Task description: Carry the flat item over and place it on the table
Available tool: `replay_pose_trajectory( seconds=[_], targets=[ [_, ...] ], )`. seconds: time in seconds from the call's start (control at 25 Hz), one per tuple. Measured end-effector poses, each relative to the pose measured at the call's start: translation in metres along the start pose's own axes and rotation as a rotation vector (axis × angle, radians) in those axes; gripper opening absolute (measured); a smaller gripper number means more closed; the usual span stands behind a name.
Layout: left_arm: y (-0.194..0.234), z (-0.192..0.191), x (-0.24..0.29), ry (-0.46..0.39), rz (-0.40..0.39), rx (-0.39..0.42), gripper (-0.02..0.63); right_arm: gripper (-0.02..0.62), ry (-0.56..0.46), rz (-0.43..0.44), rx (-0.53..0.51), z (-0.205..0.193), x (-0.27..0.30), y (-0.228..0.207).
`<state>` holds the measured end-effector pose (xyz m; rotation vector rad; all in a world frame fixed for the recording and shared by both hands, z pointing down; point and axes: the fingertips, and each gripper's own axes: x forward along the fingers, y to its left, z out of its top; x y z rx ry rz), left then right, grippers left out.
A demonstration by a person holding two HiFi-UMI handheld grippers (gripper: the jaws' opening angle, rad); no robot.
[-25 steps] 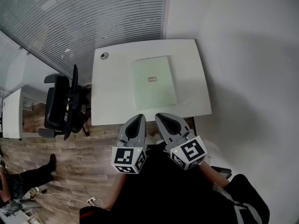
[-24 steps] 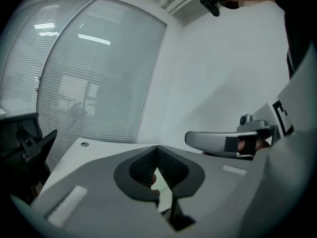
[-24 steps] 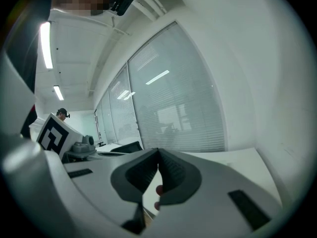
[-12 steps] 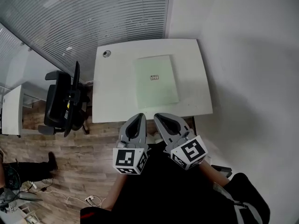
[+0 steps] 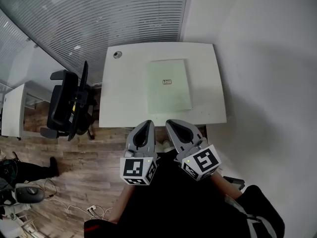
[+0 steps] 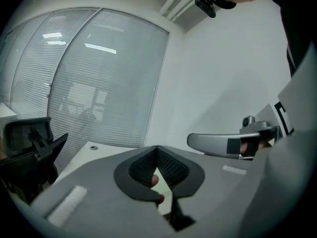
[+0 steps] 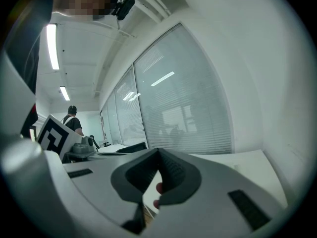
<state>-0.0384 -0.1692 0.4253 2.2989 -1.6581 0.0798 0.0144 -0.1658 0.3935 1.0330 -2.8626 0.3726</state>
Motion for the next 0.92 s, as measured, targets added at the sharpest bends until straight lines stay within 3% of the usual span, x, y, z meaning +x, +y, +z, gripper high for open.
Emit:
replay_pose_trajectory(
  seconds=[0.4, 0.92],
  targets=[
    [-0.005, 0.0, -0.001, 0.014, -0.007, 0.038, 0.005, 0.0, 0.014, 0.009, 0.006, -0.004, 0.0, 0.003],
    [0.002, -0.007, -0.005, 0.005, 0.001, -0.008, 0.005, 0.0, 0.04, 0.027, -0.005, -0.013, 0.004, 0.01]
  ],
)
